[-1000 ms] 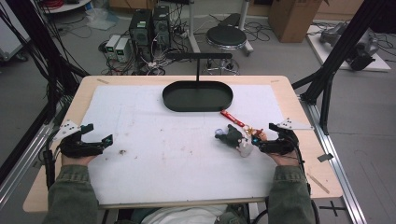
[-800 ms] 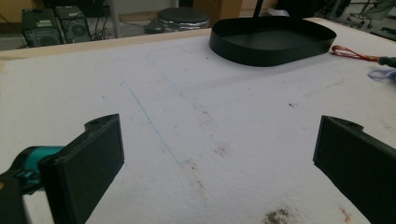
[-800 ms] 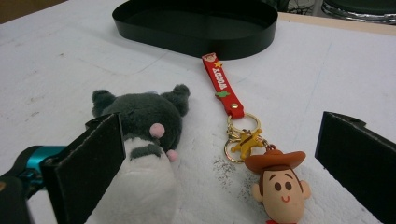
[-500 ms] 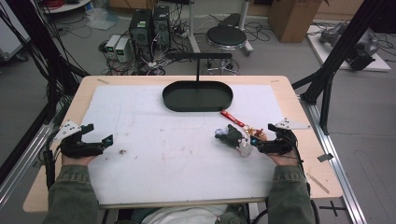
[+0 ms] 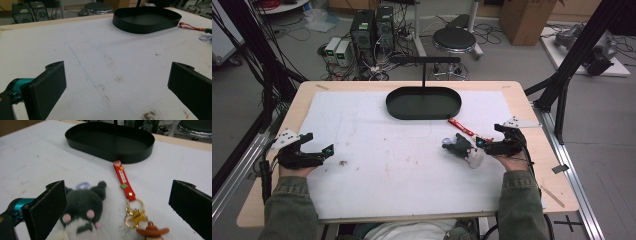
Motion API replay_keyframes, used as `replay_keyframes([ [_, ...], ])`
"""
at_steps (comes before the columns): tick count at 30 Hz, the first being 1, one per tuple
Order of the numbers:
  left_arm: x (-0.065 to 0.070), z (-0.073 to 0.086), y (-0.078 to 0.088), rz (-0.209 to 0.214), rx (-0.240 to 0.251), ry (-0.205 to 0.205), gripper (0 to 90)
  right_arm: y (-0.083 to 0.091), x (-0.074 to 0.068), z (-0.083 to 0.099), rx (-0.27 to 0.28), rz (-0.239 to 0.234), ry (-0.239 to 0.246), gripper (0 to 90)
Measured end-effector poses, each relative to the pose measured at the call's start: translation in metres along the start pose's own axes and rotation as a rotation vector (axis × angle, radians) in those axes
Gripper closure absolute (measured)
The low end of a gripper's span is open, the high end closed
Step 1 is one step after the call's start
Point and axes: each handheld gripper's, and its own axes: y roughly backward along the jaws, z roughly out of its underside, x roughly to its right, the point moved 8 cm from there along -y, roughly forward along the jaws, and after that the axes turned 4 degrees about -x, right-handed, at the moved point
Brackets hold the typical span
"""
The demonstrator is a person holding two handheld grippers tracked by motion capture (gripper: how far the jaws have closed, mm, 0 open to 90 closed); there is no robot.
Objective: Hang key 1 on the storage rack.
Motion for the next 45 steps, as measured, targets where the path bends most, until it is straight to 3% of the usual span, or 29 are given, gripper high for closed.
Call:
replay_keyframes([
  [6,-0.001,0.000,0.001,-0.003,0.004,0.005,2.3,-0.009,-0.003,-0.025,-0.033,-0.015,0.057,0.5],
  [14,-0.001,0.001,0.000,-0.001,0.003,0.011,2.3,-0.030,0.003,-0.038,-0.102,-0.020,0.081,0.5],
  [18,-0.001,0.002,0.000,0.000,-0.004,0.005,2.3,-0.041,0.005,-0.041,-0.152,-0.024,0.102,0.6],
  [30,-0.001,0.003,-0.002,0.003,-0.011,0.003,2.3,-0.070,0.012,-0.047,-0.240,-0.027,0.102,0.6],
  [35,-0.001,0.003,-0.002,0.003,-0.011,0.005,2.3,-0.088,0.010,-0.052,-0.291,-0.026,0.133,0.6],
  [45,-0.001,0.002,-0.001,0.005,-0.006,0.008,2.3,-0.112,0.013,-0.048,-0.377,-0.021,0.144,0.6],
])
